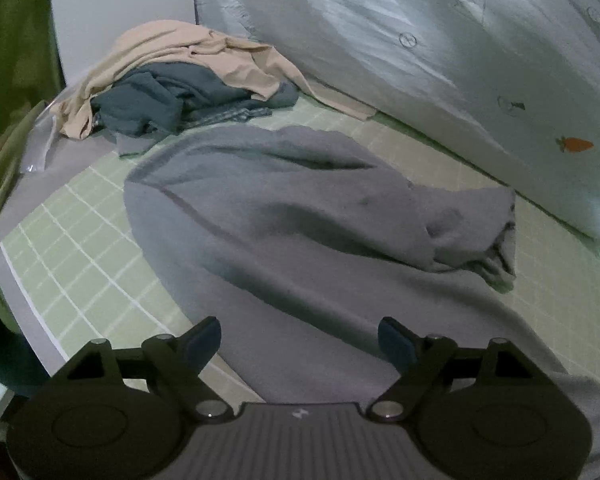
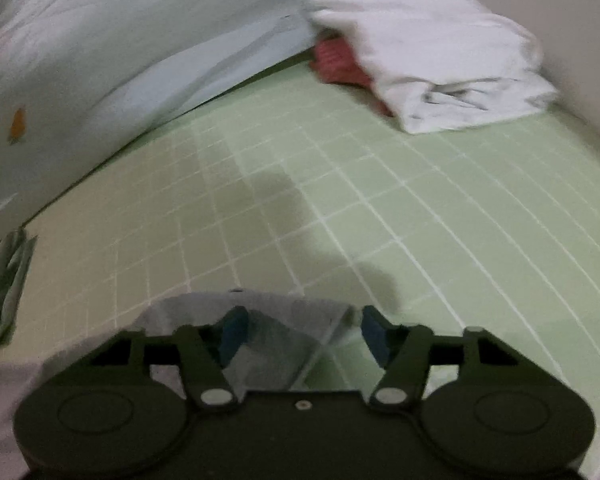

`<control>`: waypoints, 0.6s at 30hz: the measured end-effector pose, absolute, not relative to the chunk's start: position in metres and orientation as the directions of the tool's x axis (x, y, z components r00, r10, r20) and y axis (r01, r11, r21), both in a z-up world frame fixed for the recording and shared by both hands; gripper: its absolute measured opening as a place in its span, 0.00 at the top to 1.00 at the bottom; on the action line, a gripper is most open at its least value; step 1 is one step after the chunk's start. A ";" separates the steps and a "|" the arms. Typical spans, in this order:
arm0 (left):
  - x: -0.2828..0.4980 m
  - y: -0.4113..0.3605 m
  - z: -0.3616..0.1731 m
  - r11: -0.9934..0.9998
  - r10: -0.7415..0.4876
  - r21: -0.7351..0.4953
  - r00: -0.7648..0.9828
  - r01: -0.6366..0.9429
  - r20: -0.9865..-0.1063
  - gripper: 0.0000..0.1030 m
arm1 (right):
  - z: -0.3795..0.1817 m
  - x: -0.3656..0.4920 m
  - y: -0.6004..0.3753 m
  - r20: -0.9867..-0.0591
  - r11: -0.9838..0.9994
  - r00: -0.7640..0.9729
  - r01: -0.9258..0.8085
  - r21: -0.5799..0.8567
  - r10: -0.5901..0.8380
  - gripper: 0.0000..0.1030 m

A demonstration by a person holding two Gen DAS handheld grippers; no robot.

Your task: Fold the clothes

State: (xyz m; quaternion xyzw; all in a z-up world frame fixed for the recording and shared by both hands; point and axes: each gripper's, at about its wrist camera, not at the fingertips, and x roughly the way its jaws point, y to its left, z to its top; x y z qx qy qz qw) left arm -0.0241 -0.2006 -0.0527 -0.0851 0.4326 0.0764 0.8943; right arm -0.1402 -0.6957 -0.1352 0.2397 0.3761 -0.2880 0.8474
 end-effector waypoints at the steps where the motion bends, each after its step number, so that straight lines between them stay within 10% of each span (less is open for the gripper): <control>1: -0.023 -0.205 -0.054 0.972 0.066 -0.088 0.609 -0.219 -0.791 0.16 | -0.136 -0.137 -0.698 -0.777 0.741 0.557 0.645 0.184 -0.292 0.57; 4: -0.020 -0.217 -0.058 0.966 0.078 -0.089 0.596 -0.244 -0.799 0.16 | -0.138 -0.128 -0.708 -0.783 0.798 0.578 0.572 0.191 -0.228 0.97; 12: 0.012 -0.246 -0.059 0.950 0.109 -0.089 0.588 -0.298 -0.801 0.16 | -0.064 -0.058 -0.751 -0.650 0.869 0.719 0.460 0.182 -0.245 0.98; 14: 0.022 -0.255 -0.059 0.956 0.104 -0.082 0.585 -0.283 -0.804 0.16 | -0.046 -0.028 -0.763 -0.575 0.883 0.766 0.445 0.149 -0.288 0.96; 16: 0.031 -0.264 -0.060 0.961 0.102 -0.071 0.579 -0.268 -0.809 0.16 | -0.038 -0.007 -0.768 -0.527 0.881 0.768 0.467 0.074 -0.363 0.60; 18: 0.036 -0.271 -0.061 0.963 0.090 -0.076 0.576 -0.258 -0.813 0.16 | -0.041 -0.002 -0.769 -0.529 0.874 0.752 0.484 0.040 -0.392 0.52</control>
